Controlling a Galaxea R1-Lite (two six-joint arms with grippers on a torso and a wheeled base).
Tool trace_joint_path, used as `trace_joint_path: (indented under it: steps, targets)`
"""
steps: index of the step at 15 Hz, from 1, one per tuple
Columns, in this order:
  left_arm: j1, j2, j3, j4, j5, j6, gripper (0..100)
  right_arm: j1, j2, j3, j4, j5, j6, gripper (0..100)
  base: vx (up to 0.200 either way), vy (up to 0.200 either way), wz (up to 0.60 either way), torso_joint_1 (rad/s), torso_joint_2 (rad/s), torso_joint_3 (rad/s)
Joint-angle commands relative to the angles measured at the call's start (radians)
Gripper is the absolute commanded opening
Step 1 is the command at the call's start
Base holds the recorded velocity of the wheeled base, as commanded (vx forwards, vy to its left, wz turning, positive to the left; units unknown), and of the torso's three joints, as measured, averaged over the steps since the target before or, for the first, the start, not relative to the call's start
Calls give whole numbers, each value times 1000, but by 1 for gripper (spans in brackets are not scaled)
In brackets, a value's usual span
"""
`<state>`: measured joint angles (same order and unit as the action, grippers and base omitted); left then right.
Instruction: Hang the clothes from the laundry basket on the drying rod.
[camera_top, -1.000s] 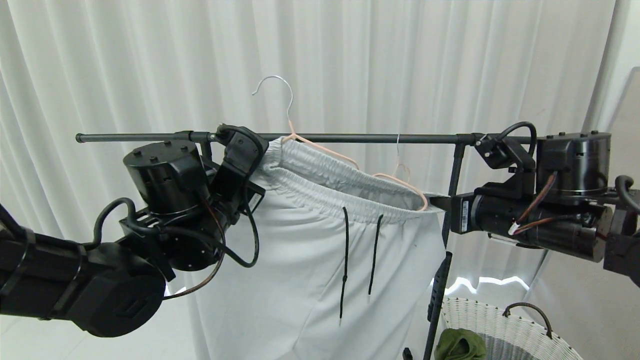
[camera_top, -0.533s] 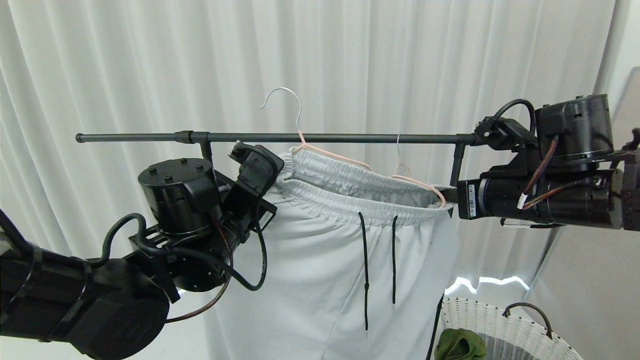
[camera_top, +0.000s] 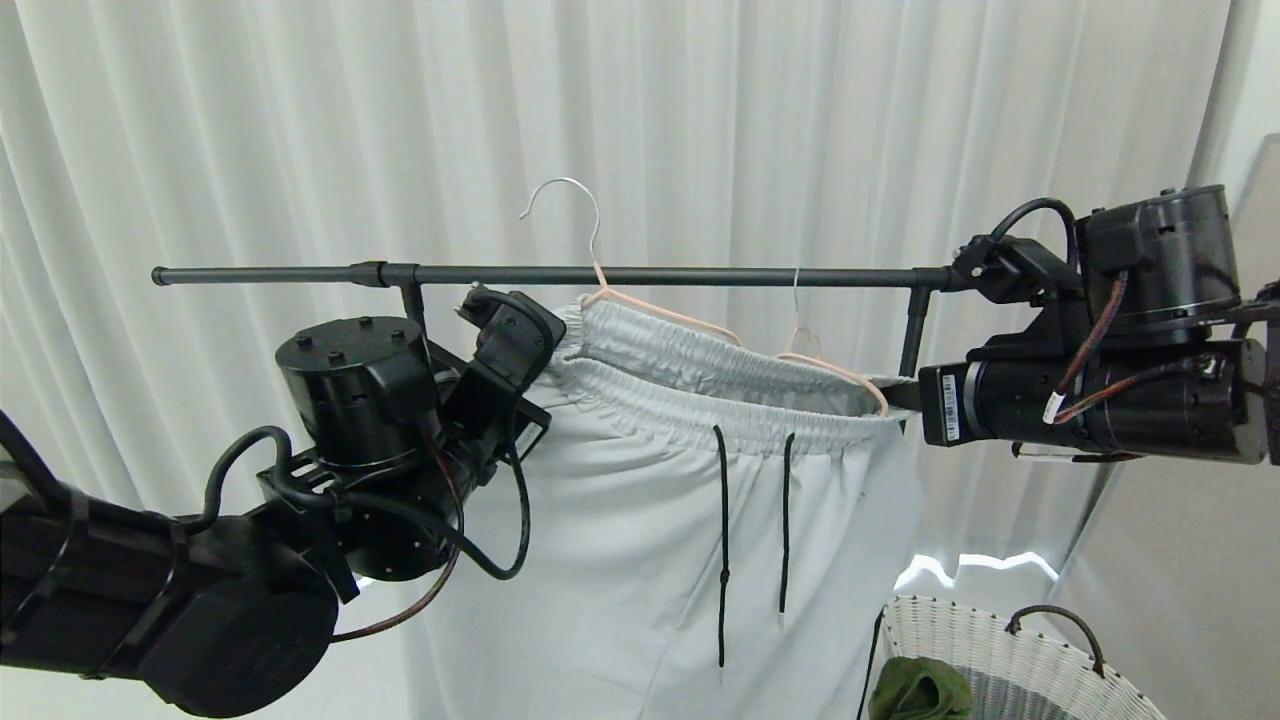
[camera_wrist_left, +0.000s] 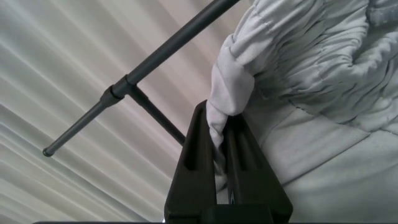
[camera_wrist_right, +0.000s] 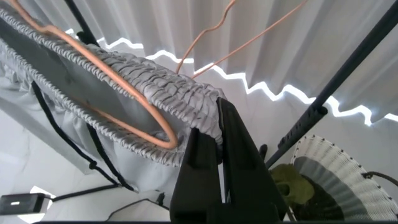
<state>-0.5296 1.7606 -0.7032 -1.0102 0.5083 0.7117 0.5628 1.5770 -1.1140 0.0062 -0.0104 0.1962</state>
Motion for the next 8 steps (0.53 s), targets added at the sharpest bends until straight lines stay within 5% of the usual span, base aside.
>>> trace_joint_path:
  steps: [1, 2, 3, 8]
  targets:
    - [-3, 0, -2, -2, -1, 0, 0, 8, -6, 8, 1, 1, 0, 0, 0, 0, 0, 0, 0, 0]
    - [-1, 0, -2, -10, -1, 0, 0, 8, -15, 14, 1, 3, 0, 0, 0, 0, 0, 0, 0, 0]
    - [-1, 0, -2, -10, -1, 0, 0, 8, -25, 19, 3, 1, 0, 100, 0, 0, 0, 0, 0, 0]
    - [-3, 0, -9, -10, -1, -1, 0, 6, -83, 79, -9, 1, 0, 100, 0, 0, 0, 0, 0, 0]
